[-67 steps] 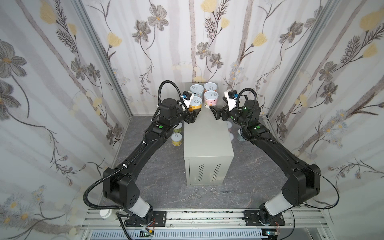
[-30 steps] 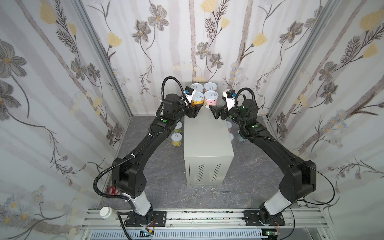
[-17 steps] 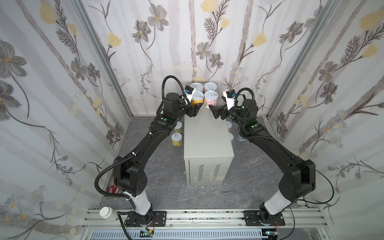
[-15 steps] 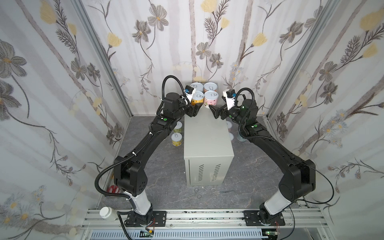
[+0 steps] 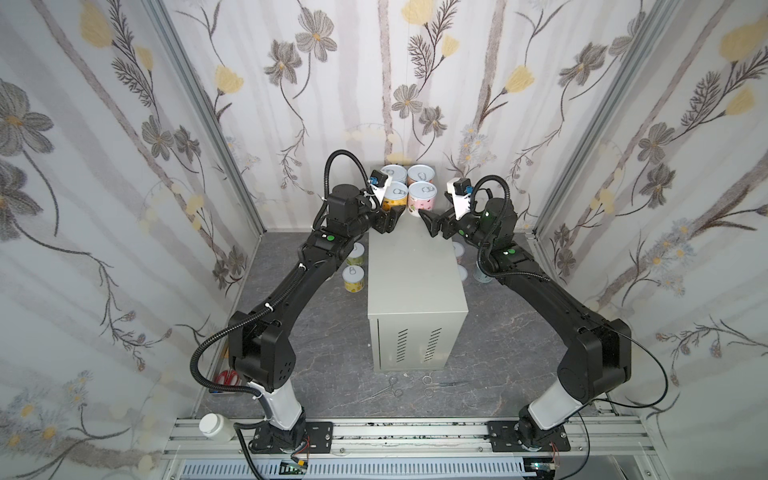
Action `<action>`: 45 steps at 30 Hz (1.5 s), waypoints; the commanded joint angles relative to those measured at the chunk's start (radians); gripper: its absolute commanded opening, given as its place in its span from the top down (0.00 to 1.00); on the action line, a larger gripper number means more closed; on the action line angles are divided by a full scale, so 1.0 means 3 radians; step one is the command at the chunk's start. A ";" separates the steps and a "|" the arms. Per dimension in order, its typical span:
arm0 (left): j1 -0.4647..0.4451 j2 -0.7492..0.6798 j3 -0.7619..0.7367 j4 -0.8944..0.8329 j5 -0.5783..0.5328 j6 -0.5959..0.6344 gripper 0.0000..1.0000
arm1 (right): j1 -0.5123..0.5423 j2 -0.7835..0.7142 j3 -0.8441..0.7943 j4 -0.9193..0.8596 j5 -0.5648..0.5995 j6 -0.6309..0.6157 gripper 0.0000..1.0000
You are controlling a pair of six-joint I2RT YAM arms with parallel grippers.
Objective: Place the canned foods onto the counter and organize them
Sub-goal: 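Set the yellow can beside the pink can while the right gripper holds nearby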
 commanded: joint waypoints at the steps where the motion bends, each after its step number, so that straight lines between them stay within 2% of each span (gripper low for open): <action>1: 0.0002 0.0008 0.0027 -0.0078 0.0072 0.0049 0.24 | -0.0003 0.0006 0.0005 0.0047 0.0006 -0.0054 0.01; 32: 0.0002 0.0042 0.0092 -0.0160 0.0150 0.0054 0.23 | -0.0007 0.0056 0.0013 0.0053 0.0074 -0.0054 0.08; 45: 0.0002 -0.0055 0.0037 -0.0131 0.0054 0.0064 0.11 | -0.0009 0.0010 0.0010 0.0058 0.0027 -0.0059 0.03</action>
